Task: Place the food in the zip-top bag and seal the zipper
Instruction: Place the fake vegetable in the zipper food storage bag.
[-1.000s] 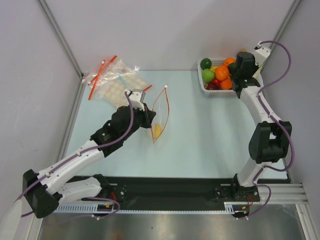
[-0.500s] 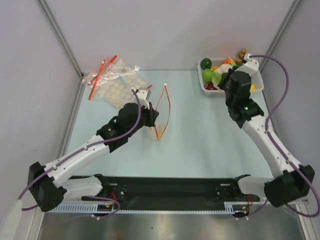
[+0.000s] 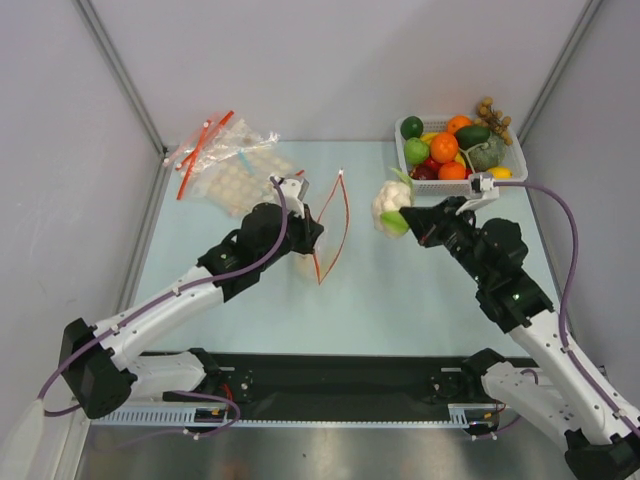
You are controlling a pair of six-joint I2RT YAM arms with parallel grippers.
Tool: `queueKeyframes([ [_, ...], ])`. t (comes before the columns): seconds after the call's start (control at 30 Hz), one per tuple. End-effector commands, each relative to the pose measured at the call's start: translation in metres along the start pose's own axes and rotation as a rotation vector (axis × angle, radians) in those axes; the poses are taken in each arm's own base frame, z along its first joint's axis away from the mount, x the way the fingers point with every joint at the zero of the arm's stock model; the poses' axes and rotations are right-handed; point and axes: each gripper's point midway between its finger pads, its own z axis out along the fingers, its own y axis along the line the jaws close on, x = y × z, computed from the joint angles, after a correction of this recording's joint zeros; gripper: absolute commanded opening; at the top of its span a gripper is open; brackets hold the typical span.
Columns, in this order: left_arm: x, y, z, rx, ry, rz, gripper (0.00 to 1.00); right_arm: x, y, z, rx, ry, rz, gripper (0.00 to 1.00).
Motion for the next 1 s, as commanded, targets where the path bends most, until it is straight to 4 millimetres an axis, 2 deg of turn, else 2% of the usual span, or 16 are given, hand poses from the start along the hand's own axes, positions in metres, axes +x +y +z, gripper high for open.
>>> queueKeyframes([
  [0.0, -0.022, -0.017, -0.005, 0.065, -0.040, 0.004, 0.00, -0.010, 0.066, -0.019, -0.344, -0.030, -0.024, 0.00],
  [0.07, -0.020, -0.017, -0.004, 0.065, -0.035, 0.005, 0.00, -0.004, 0.089, -0.026, -0.459, -0.002, -0.050, 0.00],
  [0.27, -0.017, -0.020, 0.000, 0.076, -0.018, 0.005, 0.00, 0.011, 0.130, -0.041, -0.636, 0.009, -0.080, 0.00],
  [0.5, -0.012, -0.025, 0.004, 0.095, 0.002, -0.001, 0.00, 0.008, 0.144, -0.057, -0.678, -0.041, -0.095, 0.00],
  [0.7, -0.014, -0.031, -0.001, 0.128, -0.002, -0.017, 0.00, 0.011, 0.127, -0.042, -0.578, -0.076, -0.058, 0.00],
  [0.83, -0.020, -0.045, -0.015, 0.207, -0.021, -0.038, 0.00, 0.023, 0.115, -0.025, -0.521, -0.070, -0.030, 0.00],
  [0.87, -0.020, -0.046, -0.017, 0.216, -0.024, -0.041, 0.00, 0.031, 0.112, -0.018, -0.502, -0.051, -0.026, 0.00],
  [0.97, -0.024, -0.050, -0.025, 0.242, -0.039, -0.048, 0.00, 0.037, 0.102, -0.006, -0.448, -0.056, -0.017, 0.00],
])
